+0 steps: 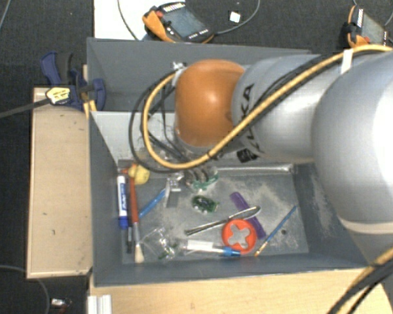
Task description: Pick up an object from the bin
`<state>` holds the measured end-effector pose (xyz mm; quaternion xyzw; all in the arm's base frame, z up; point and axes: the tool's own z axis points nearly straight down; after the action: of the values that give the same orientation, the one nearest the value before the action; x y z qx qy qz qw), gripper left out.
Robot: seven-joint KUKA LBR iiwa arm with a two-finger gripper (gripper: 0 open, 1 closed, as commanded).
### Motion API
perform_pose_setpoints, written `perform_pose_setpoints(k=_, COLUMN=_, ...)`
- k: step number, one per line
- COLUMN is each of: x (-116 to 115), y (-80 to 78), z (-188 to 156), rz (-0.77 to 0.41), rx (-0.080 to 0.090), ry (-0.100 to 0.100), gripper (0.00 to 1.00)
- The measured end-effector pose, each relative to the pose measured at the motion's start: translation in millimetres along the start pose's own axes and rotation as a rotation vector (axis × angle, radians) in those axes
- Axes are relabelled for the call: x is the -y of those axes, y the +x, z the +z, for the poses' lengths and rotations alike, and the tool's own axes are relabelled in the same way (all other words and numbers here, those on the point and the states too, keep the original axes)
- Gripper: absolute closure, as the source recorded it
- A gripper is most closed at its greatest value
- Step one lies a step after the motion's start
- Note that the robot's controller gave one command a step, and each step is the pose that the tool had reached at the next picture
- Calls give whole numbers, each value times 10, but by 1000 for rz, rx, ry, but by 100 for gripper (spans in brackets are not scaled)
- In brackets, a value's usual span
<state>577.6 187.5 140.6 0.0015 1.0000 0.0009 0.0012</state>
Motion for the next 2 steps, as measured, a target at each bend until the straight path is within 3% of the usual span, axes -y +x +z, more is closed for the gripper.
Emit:
perform_pose_setpoints(k=1, x=46, y=-82, z=703, rz=-61, rx=-3, ry=0, gripper=0)
perform_pose_setpoints(k=2, x=32, y=-24, z=699, rz=-5, rx=3, ry=-2, gripper=0)
